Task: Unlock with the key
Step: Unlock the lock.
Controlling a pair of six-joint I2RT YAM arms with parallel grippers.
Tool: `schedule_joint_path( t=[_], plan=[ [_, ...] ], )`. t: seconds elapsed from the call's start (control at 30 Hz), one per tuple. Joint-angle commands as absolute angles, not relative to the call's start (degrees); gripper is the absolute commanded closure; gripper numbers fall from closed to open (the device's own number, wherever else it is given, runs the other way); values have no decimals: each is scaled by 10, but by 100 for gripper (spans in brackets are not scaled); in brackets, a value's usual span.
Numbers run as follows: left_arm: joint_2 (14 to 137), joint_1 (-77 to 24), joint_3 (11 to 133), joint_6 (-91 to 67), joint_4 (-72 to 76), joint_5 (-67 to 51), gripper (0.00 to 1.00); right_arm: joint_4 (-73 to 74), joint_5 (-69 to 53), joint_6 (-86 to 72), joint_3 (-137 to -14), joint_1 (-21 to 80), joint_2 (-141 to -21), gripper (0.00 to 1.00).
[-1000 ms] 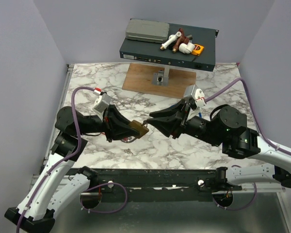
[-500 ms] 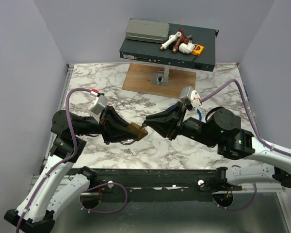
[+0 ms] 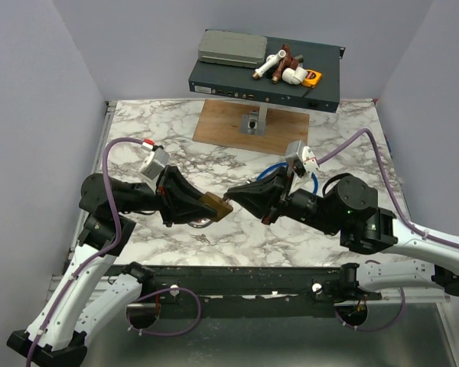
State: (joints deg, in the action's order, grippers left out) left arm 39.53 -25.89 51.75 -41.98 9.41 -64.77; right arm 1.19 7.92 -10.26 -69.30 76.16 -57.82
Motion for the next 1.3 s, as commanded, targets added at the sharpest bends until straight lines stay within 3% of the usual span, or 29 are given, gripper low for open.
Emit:
schedule_joint_path(
  t=[0.0,0.8,1.27],
  plan=[
    [388,-250,559,-446,160,-637,100,-39,64,-119,-660,764,-579,99],
    [441,-234,685,-465,135,-646,100,-135,-42,-159,-561,763,-606,99],
    [453,-236,732,-459,154,-693,100,-65,-154,-168,-602,764,-670,99]
  ],
)
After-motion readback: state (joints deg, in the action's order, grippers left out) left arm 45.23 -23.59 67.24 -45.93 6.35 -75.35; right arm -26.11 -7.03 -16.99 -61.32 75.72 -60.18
